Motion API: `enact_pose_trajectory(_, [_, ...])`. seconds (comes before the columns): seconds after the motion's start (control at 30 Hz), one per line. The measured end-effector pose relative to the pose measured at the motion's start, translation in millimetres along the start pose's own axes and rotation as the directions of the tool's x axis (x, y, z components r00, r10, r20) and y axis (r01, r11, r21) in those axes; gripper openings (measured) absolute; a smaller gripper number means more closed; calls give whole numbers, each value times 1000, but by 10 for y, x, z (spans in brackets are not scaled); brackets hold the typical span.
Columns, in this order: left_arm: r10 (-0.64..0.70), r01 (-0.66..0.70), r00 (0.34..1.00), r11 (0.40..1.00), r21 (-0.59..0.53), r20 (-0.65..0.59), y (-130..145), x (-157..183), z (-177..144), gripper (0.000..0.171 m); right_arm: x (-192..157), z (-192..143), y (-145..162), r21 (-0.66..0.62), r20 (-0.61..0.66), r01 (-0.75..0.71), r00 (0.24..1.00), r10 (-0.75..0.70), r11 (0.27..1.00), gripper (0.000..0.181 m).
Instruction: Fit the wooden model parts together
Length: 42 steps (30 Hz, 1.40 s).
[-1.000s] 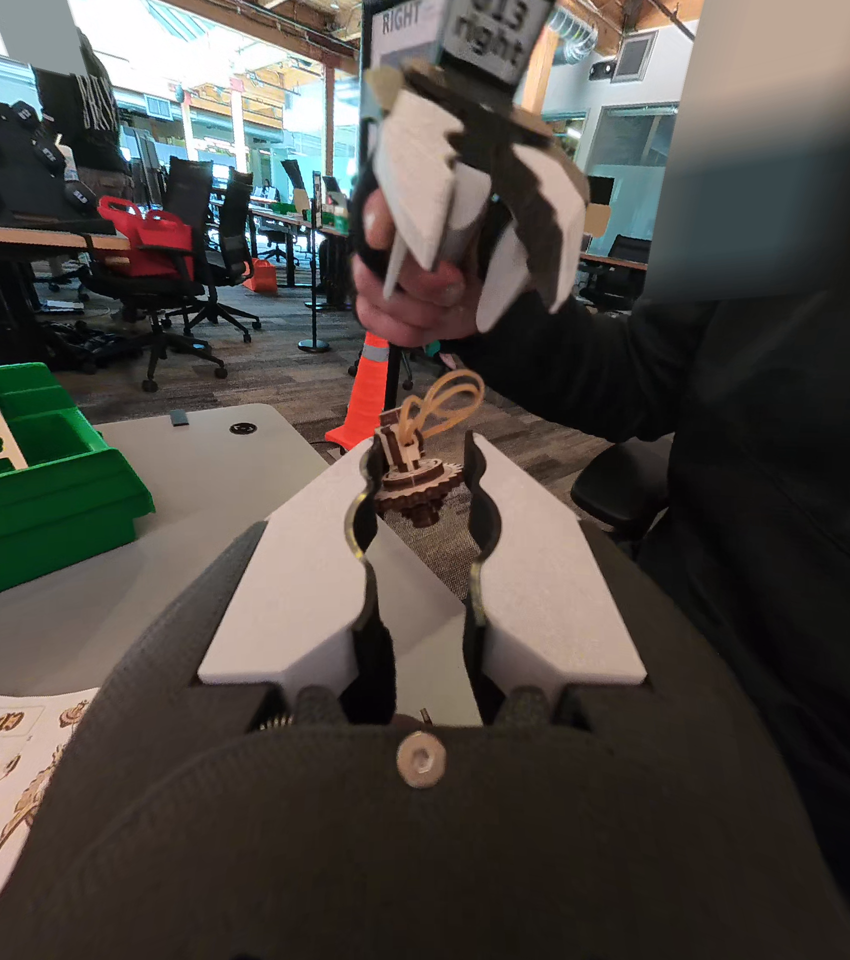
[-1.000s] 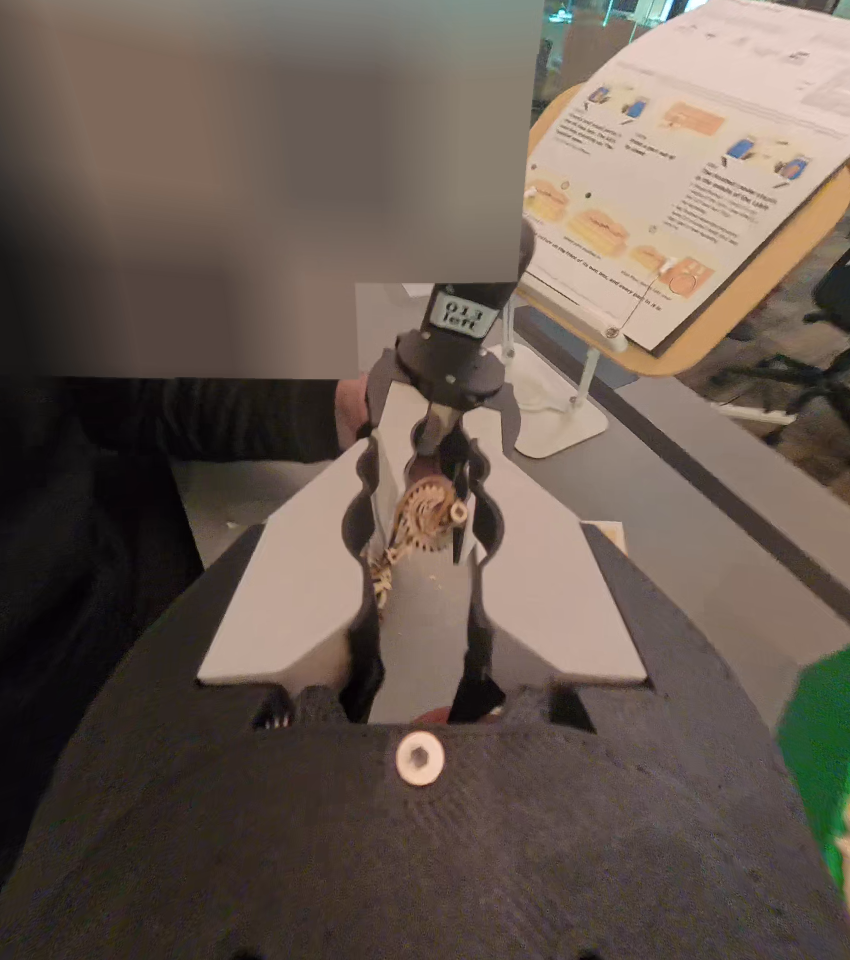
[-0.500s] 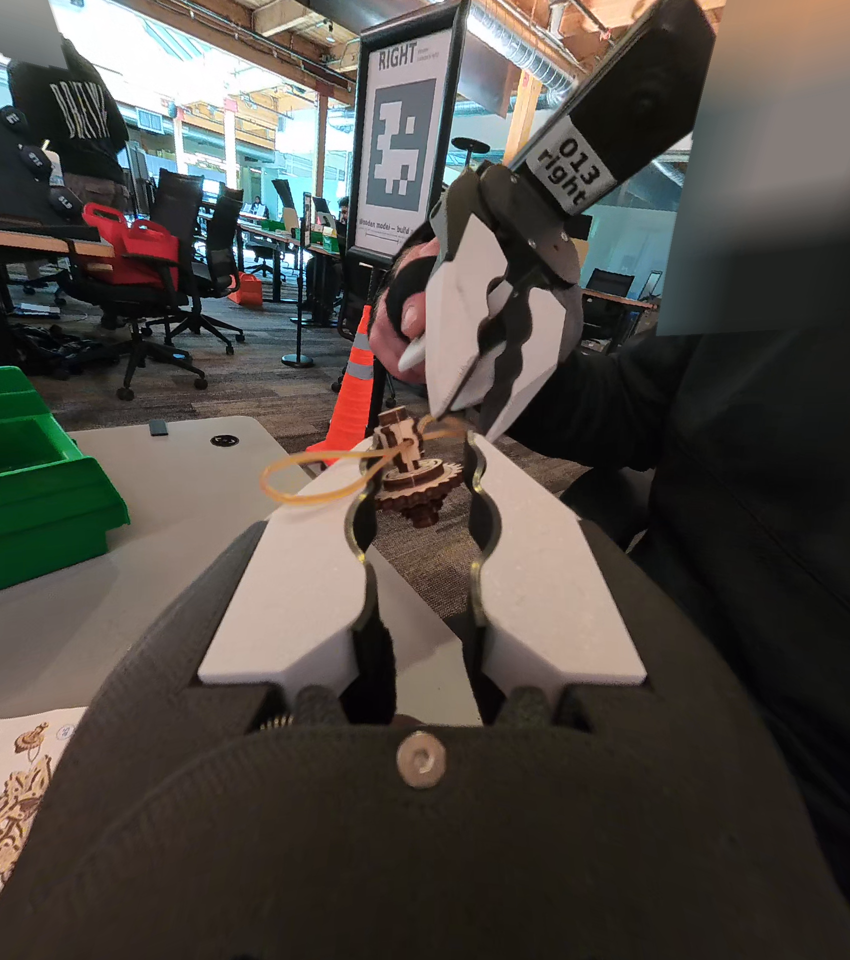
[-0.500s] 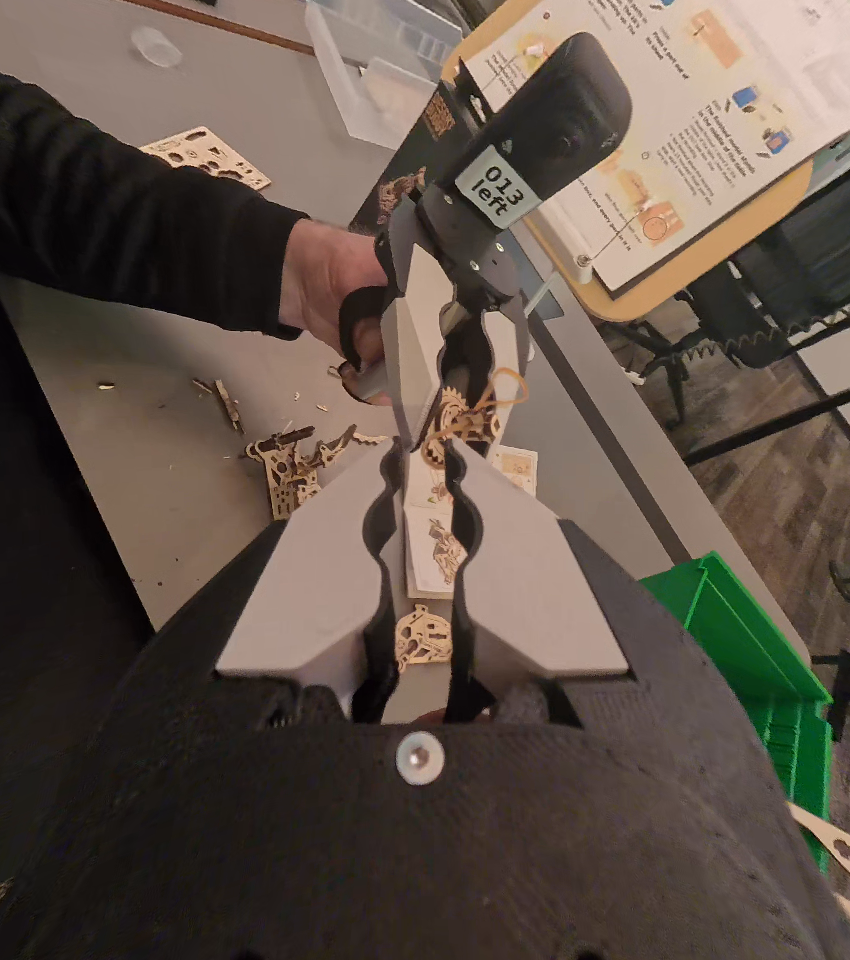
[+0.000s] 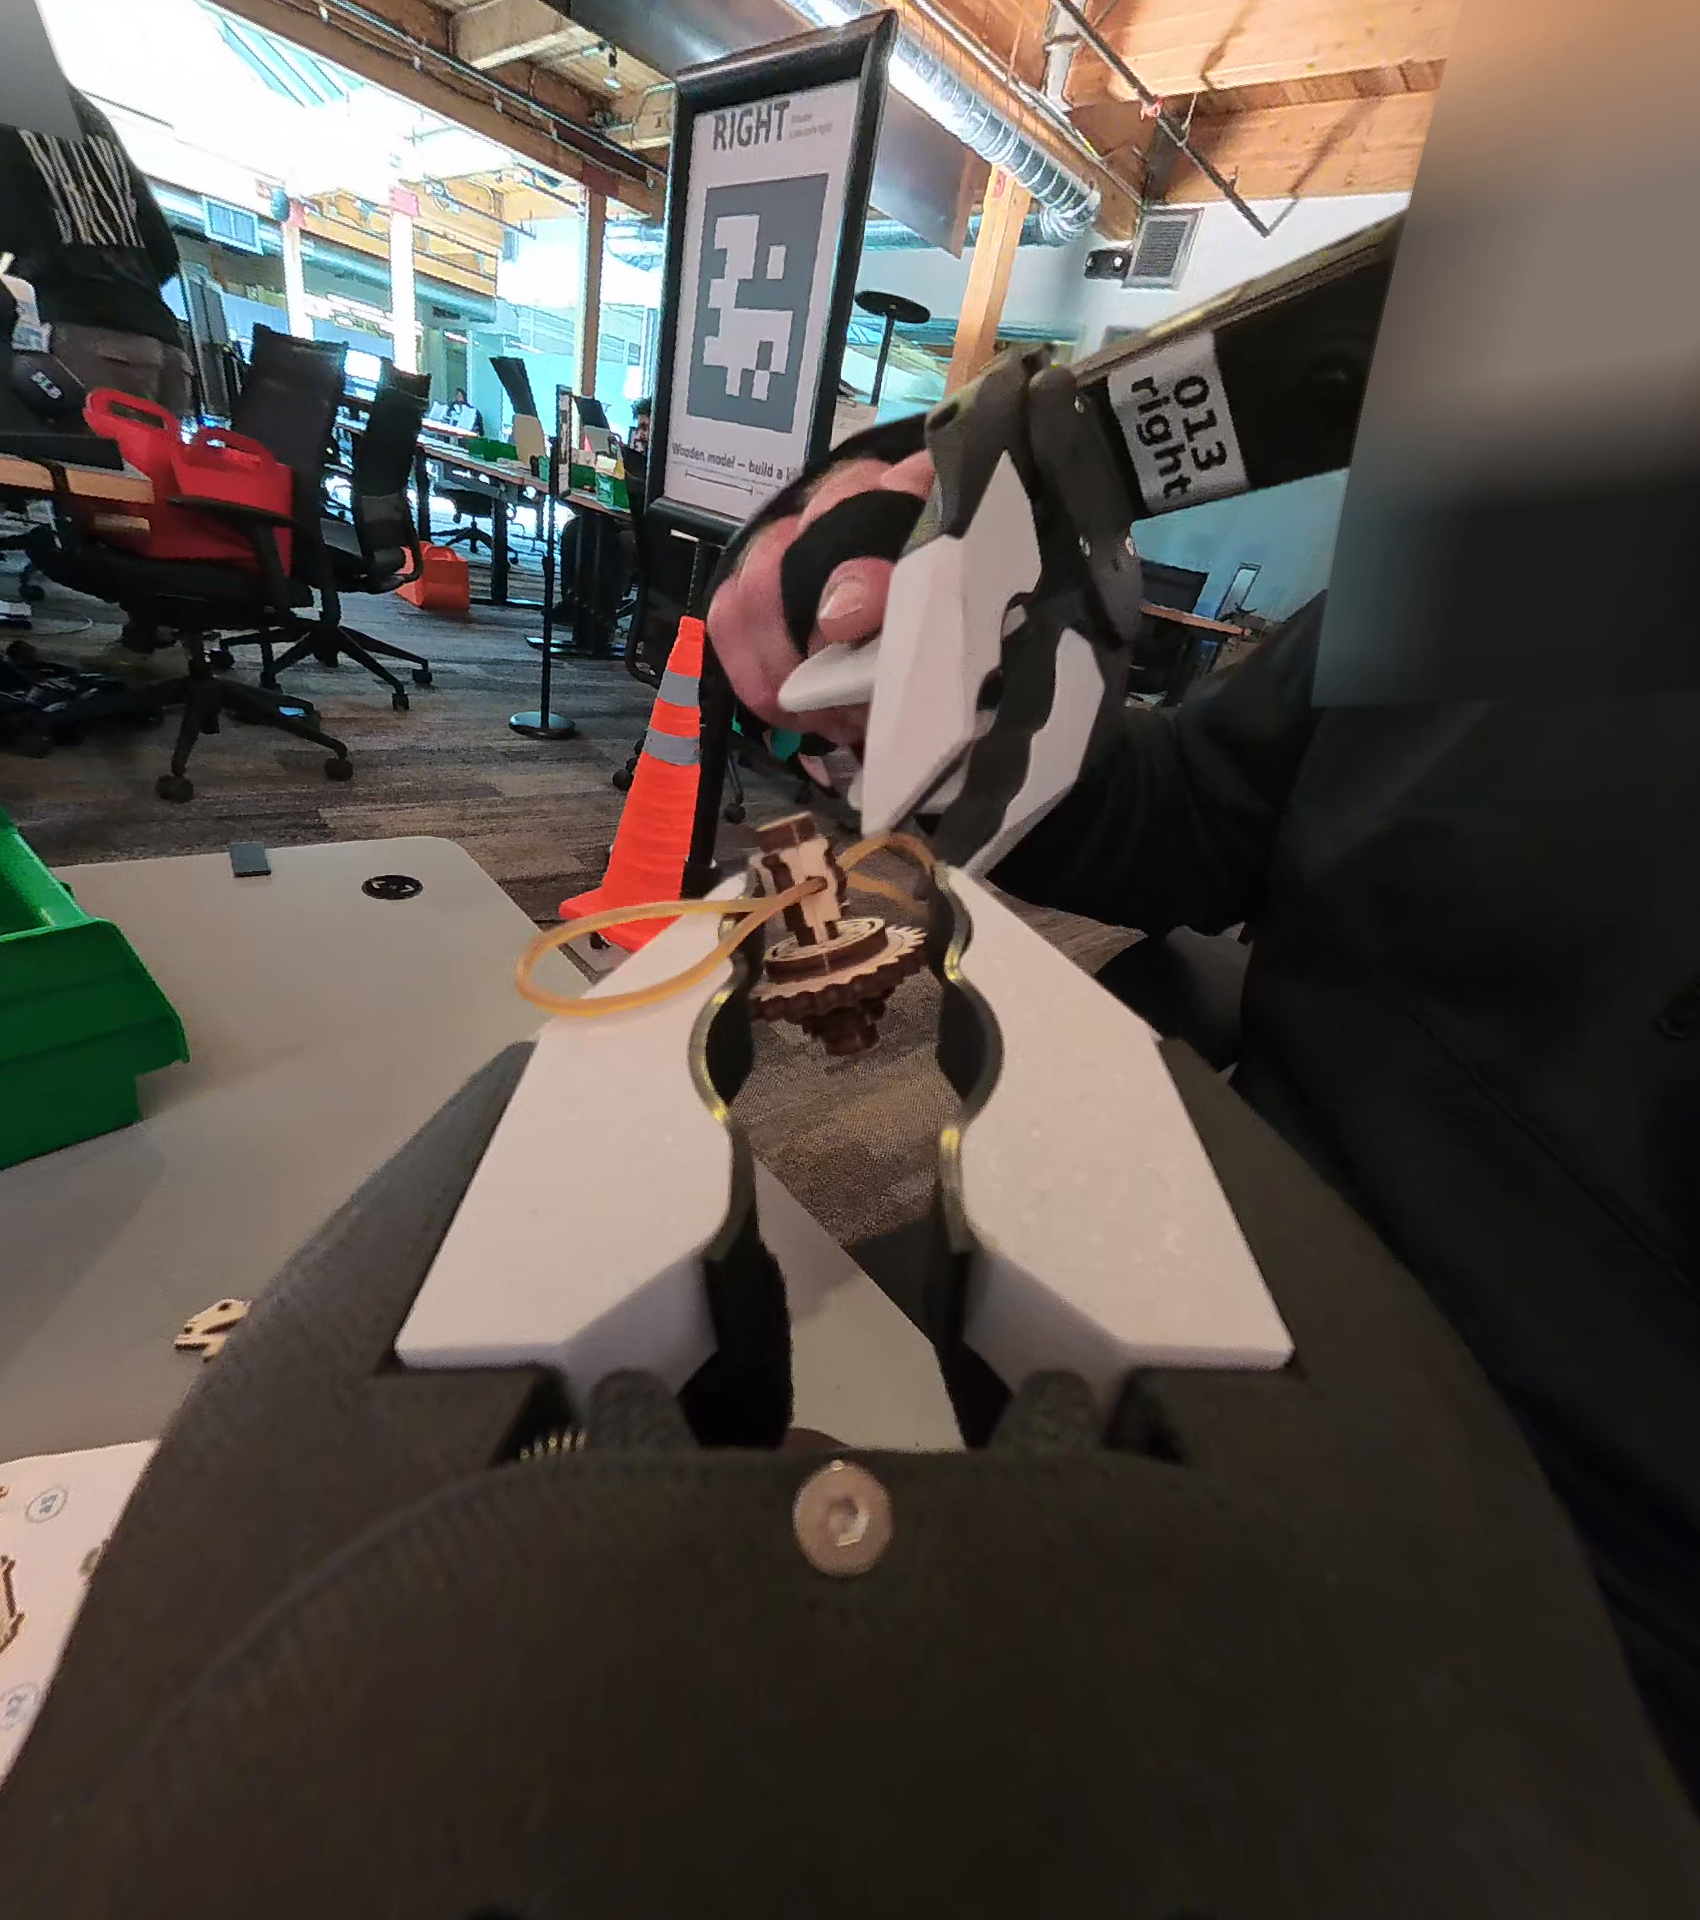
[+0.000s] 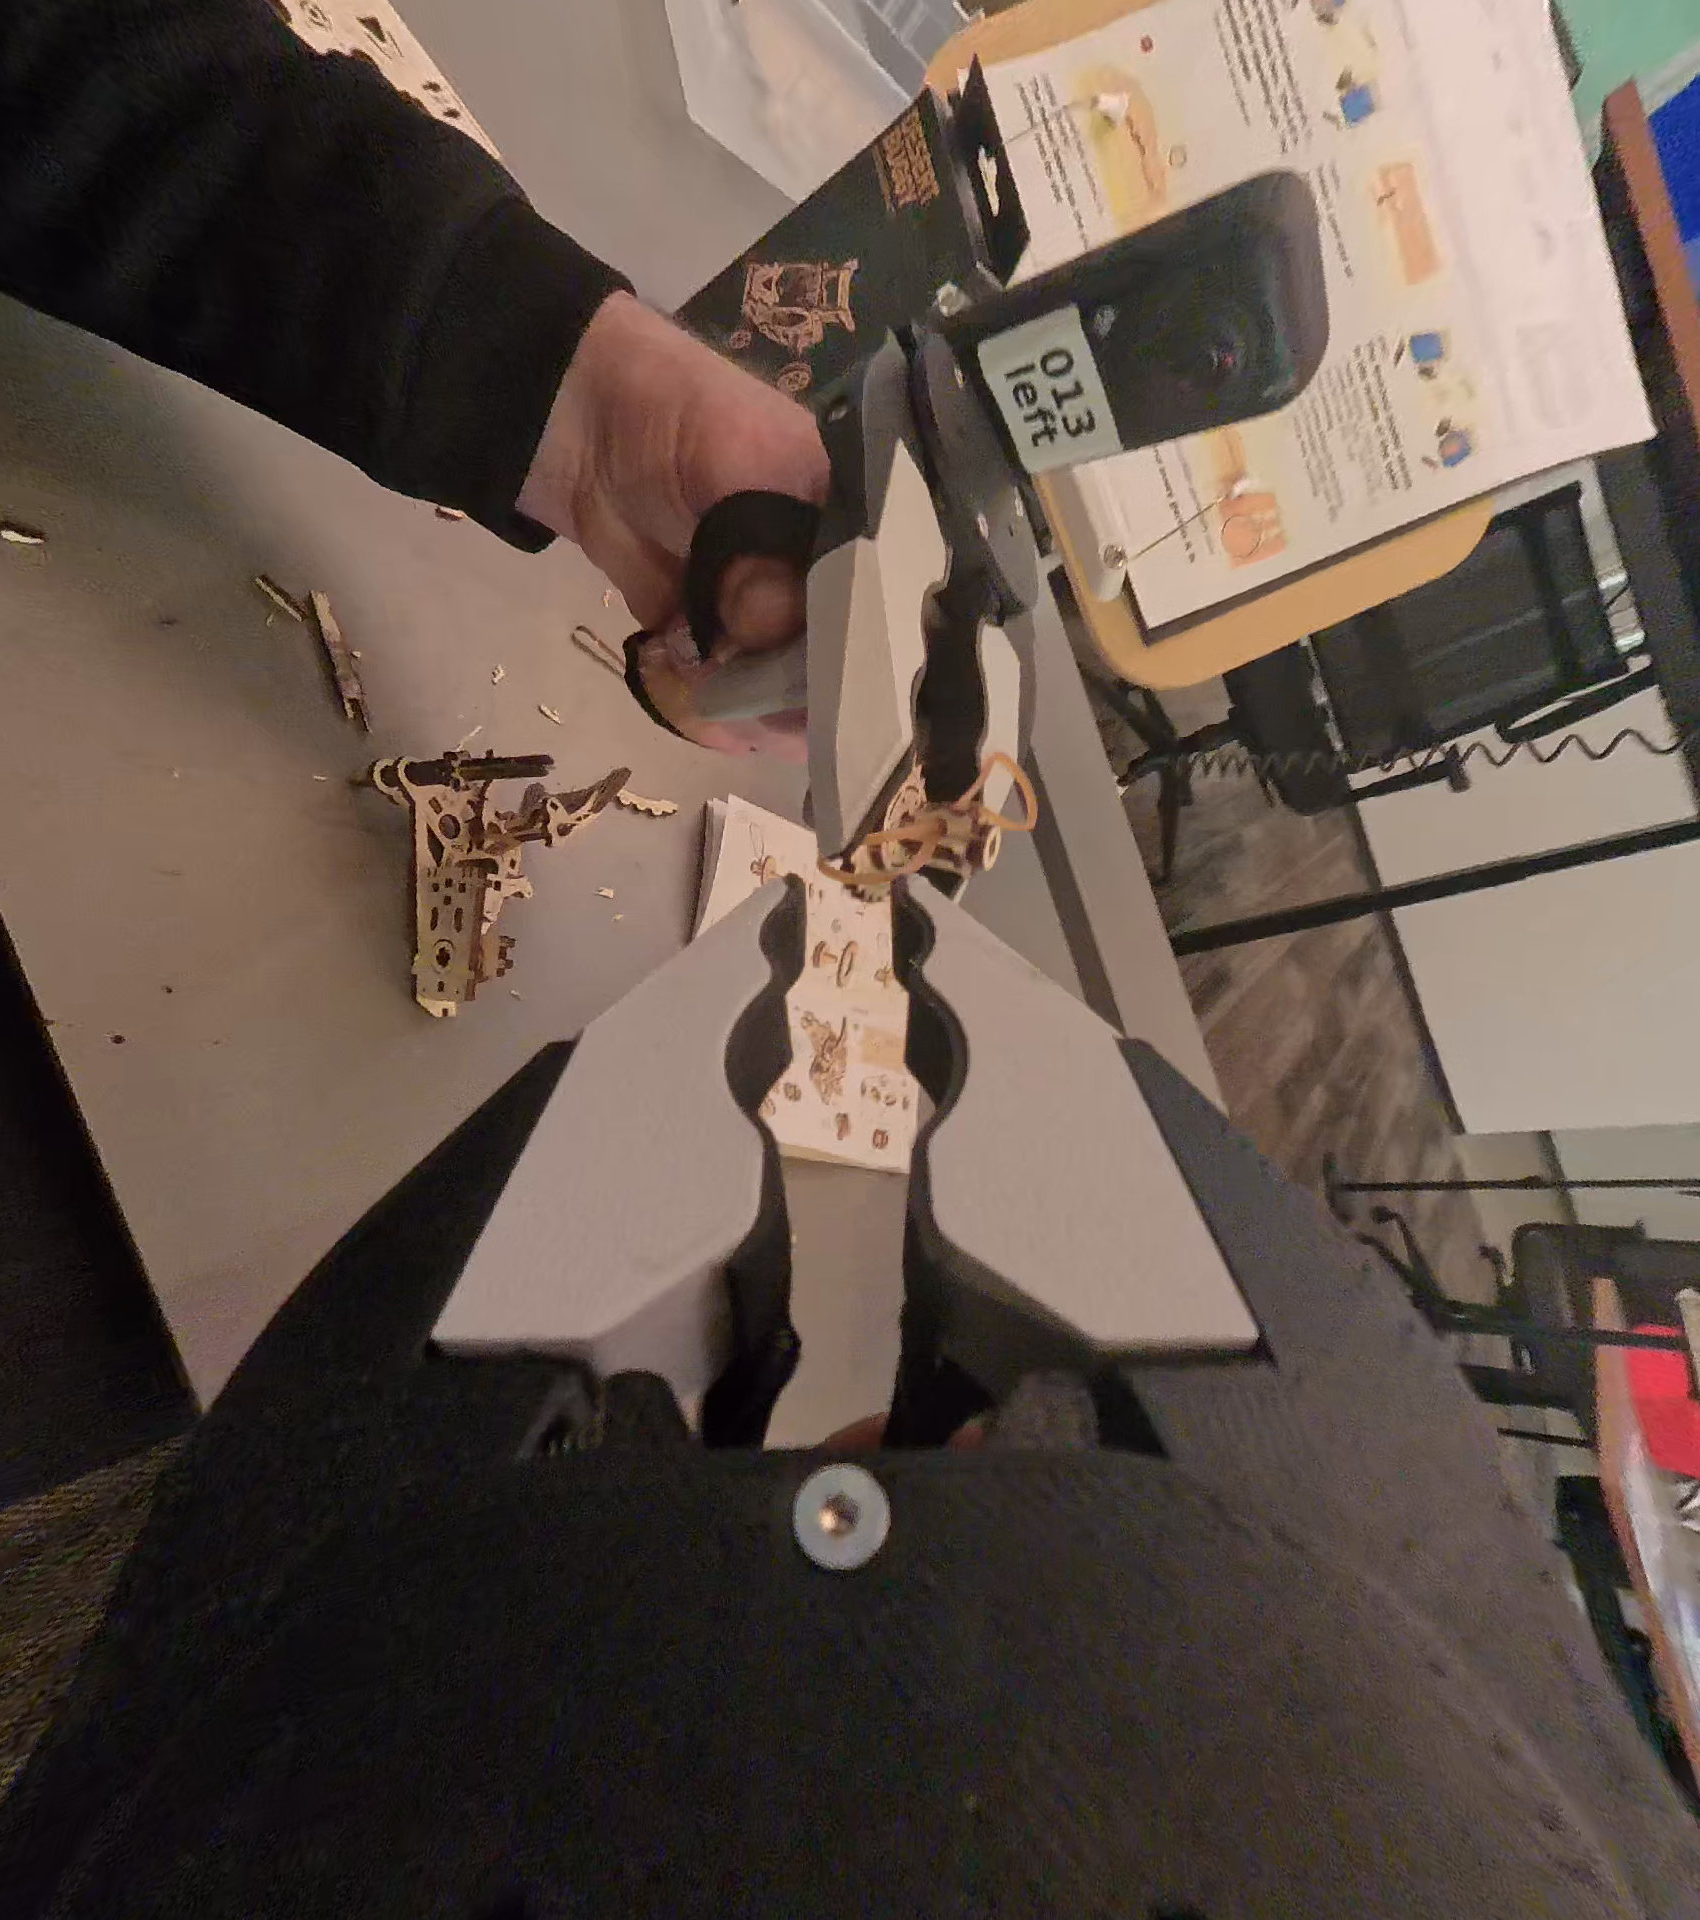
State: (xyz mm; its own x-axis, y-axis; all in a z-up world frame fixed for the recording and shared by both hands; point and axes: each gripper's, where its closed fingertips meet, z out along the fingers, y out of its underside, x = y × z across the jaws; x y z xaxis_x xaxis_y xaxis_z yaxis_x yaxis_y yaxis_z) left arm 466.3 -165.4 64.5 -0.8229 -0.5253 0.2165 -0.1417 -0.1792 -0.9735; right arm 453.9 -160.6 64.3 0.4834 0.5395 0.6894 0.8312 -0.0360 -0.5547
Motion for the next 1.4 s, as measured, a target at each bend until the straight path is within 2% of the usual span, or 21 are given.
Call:
enact_pose_trajectory(0.13, [-9,8,1000,1000,-15,-24,35,34,34,29,17,34,4,-19,1,45,999,-45,999,1])
enact_pose_trajectory(0.27, [-25,24,998,1000,-18,-51,44,71,51,29,34,55,-41,2,-1,67,998,-67,998,0])
enact_pose_trajectory(0.33, [-37,36,997,999,-15,-71,41,92,44,29,44,49,-63,6,-5,83,997,-83,997,8])
enact_pose_trajectory(0.53, [-72,66,990,997,-51,-123,113,157,75,29,-27,32,-88,-10,42,206,978,-205,979,14])
enact_pose_trajectory(0.67, [-103,83,981,988,-128,-163,248,231,117,29,-227,32,-64,-26,175,317,935,-308,948,7])
enact_pose_trajectory(0.77, [-106,74,980,979,-188,-166,352,260,148,29,-377,31,-13,-40,284,352,901,-327,935,0])
enact_pose_trajectory(0.9, [-62,30,988,976,-215,-143,369,267,160,29,-361,-20,-78,-10,312,192,933,-180,981,0])
enact_pose_trajectory(1.0, [-22,-5,994,969,-248,-109,407,240,176,29,-195,-66,-173,47,285,-32,958,17,998,0])
enact_pose_trajectory(1.07, [18,-40,996,961,-275,-82,437,219,197,29,-131,-48,-161,48,295,-173,943,151,984,0])
enact_pose_trajectory(1.27, [84,-92,996,935,-342,-40,512,197,257,29,-159,71,-37,-29,328,-395,864,382,918,0])
enact_pose_trajectory(1.33, [95,-98,995,929,-357,-25,527,180,262,29,-151,89,46,-56,296,-398,869,396,916,0])
enact_pose_trajectory(1.4, [96,-94,995,927,-363,-12,536,154,261,29,-172,57,21,-36,320,-425,853,413,905,0])
